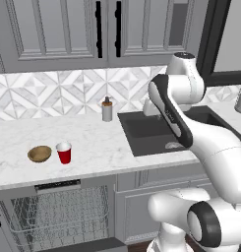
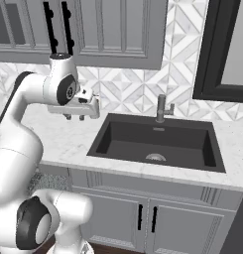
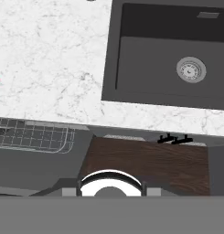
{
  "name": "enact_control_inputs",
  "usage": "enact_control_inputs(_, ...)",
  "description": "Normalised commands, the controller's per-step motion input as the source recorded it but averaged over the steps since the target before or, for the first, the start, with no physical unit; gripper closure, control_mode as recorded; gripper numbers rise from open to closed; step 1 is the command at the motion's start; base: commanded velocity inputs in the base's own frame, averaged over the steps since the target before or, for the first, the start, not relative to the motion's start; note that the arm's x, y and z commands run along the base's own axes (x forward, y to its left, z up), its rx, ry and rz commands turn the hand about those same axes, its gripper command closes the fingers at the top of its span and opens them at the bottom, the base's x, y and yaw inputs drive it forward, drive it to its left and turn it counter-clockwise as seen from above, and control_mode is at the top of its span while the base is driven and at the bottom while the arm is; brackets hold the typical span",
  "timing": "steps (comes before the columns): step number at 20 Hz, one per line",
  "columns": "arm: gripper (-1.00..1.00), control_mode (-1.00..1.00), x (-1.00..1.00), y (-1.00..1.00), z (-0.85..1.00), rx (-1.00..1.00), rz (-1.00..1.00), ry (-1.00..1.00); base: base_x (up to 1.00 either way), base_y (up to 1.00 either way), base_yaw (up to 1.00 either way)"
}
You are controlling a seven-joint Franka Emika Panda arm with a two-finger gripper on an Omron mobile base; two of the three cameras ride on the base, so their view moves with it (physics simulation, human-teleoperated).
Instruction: Pick up the cup and bowl from the counter, place them in the dishwasher, and close the dishwasher door.
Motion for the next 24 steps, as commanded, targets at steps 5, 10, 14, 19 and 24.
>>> enact_control_inputs(5, -1.00, -1.00, -0.06, 0.52, 0.00, 0.00, -0.04, 0.00, 0.00, 0.00, 0.00)
enact_control_inputs(10, -1.00, -1.00, -0.06, 1.00, -0.06, -0.09, -0.16, 0.02, 0.00, 0.00, 0.00)
enact_control_inputs(14, -1.00, -1.00, 0.15, 1.00, -0.43, -0.06, -0.21, 0.00, 0.00, 0.00, 0.00)
enact_control_inputs(19, -1.00, -1.00, 0.39, 0.98, -0.29, 0.05, -0.09, 0.02, 0.00, 0.00, 0.00)
enact_control_inputs(24, -1.00, -1.00, 0.10, 1.00, -0.25, 0.01, 0.00, 0.09, 0.00, 0.00, 0.00)
